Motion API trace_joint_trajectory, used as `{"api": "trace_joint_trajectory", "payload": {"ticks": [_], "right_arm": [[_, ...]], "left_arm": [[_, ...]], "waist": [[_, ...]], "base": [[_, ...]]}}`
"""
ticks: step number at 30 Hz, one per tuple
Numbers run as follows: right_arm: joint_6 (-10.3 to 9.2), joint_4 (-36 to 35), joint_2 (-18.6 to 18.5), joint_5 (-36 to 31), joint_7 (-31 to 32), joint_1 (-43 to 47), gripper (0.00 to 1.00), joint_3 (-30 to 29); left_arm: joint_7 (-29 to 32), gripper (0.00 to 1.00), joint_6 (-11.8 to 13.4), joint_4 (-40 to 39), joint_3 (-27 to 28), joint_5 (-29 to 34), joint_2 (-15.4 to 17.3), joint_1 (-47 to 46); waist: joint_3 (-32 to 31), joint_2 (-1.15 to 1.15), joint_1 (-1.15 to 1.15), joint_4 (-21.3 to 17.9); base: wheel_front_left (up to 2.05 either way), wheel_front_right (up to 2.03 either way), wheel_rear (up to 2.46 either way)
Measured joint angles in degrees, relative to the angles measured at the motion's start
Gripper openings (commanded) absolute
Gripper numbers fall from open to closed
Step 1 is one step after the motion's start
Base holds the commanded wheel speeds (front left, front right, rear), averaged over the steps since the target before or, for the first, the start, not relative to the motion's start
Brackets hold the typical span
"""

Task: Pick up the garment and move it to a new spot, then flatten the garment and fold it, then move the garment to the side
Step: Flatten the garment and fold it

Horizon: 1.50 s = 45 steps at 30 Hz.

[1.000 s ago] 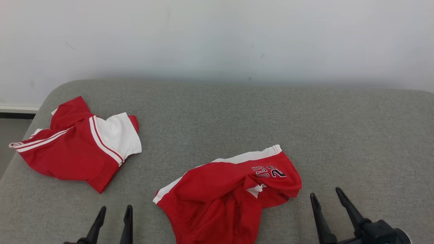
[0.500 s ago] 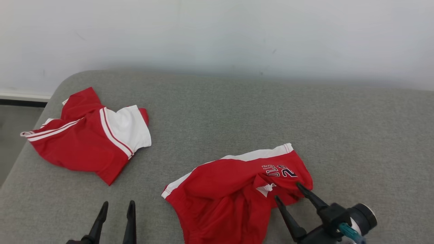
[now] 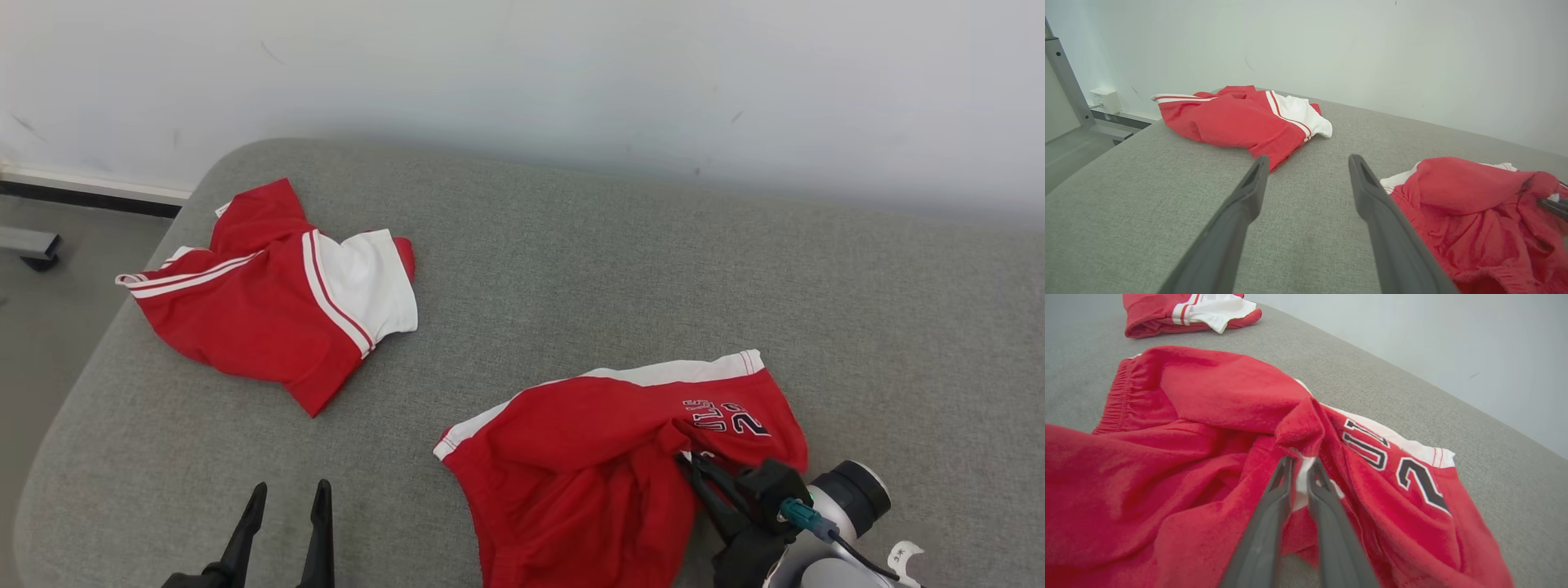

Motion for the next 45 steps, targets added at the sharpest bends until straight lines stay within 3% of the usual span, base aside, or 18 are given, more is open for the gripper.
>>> {"api": "trace_joint_trajectory", "payload": {"ticks": [4, 8, 18, 27, 28, 29, 37, 45], "right_arm": [[-0.01, 0.0, 0.1, 1.4, 0.0, -1.1, 0.00, -0.1], [0.00, -4.3, -0.2, 2.4, 0.0, 0.3, 0.00, -1.6], [-0.01, -17.8, -4.2, 3.4, 0.0, 12.9, 0.00, -9.3], [0.00, -25.1, -4.1, 3.7, 2.4, 24.6, 0.00, -17.6], [-0.01, -25.4, -3.7, 3.7, 2.4, 25.3, 0.40, -18.3], [0.00, -25.9, -3.3, 3.5, 2.4, 25.8, 1.00, -19.0], [-0.01, -30.2, -1.9, 2.6, 1.3, 25.7, 1.00, -21.5], [-0.01, -24.9, -3.4, 3.7, 7.2, 11.9, 1.00, -18.4]], "left_arm": [[0.0, 1.00, -0.1, 0.0, 1.3, 0.3, -0.3, 0.1], [0.0, 1.00, -0.4, 0.3, 1.9, 0.5, -0.7, 0.6], [0.0, 1.00, -0.6, 0.5, 2.4, 0.9, -1.6, 1.5], [0.0, 1.00, -0.9, 0.6, 2.5, 1.2, -1.8, 1.4], [0.0, 1.00, -0.9, 0.6, 2.5, 1.3, -1.8, 1.4], [0.0, 1.00, -0.9, 0.6, 2.5, 1.3, -1.9, 1.3], [0.0, 1.00, -1.0, 0.5, 2.7, 1.4, -1.8, 1.2], [0.0, 1.00, -1.0, 0.4, 1.9, 1.4, -1.8, 0.4]], "waist": [[0.3, 0.00, 0.00, -0.3], [0.0, 0.00, 0.00, -1.8], [-1.0, 0.00, -0.01, -7.7], [-1.0, 0.00, -0.01, -10.6], [-0.9, 0.00, -0.01, -10.6], [-0.8, 0.00, 0.00, -10.7], [-1.0, 0.00, 0.00, -10.3], [-1.0, 0.00, -0.01, -8.7]], "base": [[0.00, 0.00, 0.00], [0.00, 0.00, 0.00], [0.00, 0.00, 0.00], [0.00, 0.00, 0.00], [0.00, 0.00, 0.00], [0.00, 0.00, 0.00], [0.00, 0.00, 0.00], [0.00, 0.00, 0.00]]}}
